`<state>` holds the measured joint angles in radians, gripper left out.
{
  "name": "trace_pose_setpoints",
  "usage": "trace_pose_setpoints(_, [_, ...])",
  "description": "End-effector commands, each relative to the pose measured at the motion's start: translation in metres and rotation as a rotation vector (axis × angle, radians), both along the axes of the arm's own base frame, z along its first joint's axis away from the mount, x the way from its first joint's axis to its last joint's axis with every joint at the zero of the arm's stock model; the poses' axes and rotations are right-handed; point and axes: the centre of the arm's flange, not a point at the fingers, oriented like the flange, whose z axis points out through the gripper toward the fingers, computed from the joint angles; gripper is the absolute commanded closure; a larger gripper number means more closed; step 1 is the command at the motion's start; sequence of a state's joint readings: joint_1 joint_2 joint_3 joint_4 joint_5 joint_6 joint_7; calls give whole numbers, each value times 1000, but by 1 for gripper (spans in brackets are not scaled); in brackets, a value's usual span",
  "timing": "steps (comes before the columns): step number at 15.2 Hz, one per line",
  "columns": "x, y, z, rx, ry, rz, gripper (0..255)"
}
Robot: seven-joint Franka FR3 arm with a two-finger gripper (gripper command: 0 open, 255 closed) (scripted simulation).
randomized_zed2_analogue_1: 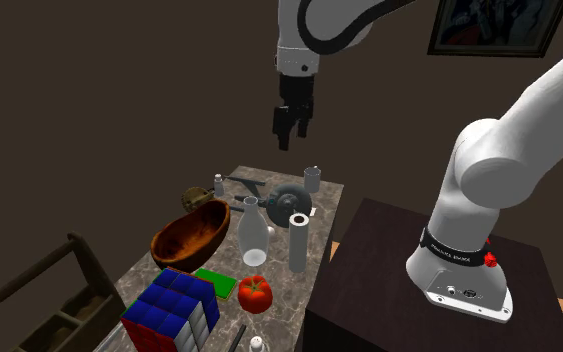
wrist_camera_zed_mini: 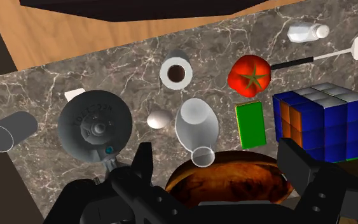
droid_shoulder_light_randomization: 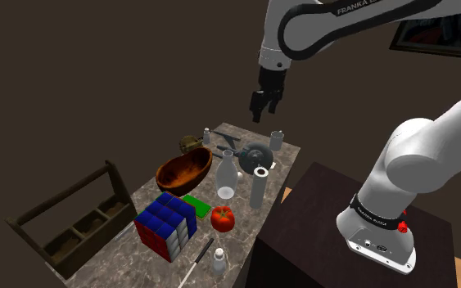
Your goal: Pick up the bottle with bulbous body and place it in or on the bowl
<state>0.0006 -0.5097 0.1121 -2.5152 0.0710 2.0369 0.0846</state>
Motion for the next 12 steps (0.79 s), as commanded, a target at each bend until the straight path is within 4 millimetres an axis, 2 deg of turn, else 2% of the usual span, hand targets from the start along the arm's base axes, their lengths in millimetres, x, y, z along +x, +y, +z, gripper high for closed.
trace_pose_setpoints(1, [12,2,-25,-2,-4,-7,0])
trace_pose_setpoints(12, [87,12,-148,-13,-17,-47,0])
